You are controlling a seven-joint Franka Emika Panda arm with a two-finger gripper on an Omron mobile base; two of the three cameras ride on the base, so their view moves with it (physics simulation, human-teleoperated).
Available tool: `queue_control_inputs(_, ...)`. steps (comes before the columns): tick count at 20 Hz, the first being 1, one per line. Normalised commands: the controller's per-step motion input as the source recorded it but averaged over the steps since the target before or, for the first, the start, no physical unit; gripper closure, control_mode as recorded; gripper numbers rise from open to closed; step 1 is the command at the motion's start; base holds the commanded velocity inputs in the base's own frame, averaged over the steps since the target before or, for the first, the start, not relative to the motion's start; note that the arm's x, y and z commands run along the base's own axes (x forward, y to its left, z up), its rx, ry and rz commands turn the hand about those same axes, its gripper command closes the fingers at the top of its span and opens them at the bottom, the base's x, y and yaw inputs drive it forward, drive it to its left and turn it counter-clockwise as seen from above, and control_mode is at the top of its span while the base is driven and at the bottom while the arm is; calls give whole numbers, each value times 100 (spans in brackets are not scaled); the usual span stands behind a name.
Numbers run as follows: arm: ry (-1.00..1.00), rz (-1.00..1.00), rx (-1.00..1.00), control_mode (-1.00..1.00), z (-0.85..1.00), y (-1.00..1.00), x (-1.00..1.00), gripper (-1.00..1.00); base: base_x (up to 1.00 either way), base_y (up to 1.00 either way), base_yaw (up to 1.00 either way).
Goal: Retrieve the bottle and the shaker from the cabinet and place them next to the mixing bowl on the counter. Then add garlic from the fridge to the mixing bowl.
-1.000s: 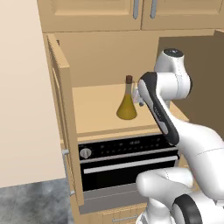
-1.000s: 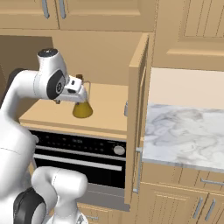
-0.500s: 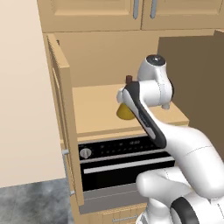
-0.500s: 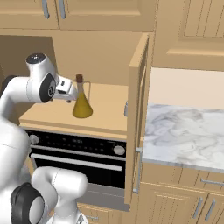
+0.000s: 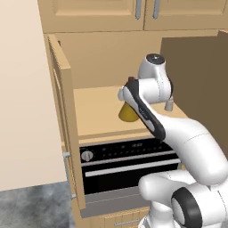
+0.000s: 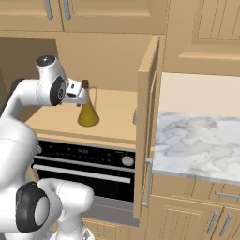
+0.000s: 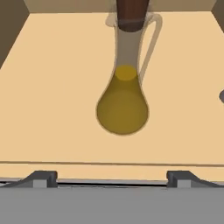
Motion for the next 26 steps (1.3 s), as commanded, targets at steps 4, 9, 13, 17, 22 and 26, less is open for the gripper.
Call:
queue_control_inputs(4, 0, 0, 2, -100, 0, -46, 28, -100, 0, 0, 0)
queue_control_inputs(9, 0, 0, 1, -100, -2, -10, 32, -100, 0, 0, 0)
queue_control_inputs(13, 0, 0, 0, -100, -13, 2, 26, -100, 0, 0, 0)
queue_control_inputs(17, 0, 0, 0, -100, -15, 9, 18, -100, 0, 0, 0)
queue_control_inputs(22, -4, 0, 1, -100, -12, 0, 3, -100, 0, 0, 0)
queue_control_inputs(26, -18, 0, 7, -100, -13, 0, 0, -100, 0, 0, 0)
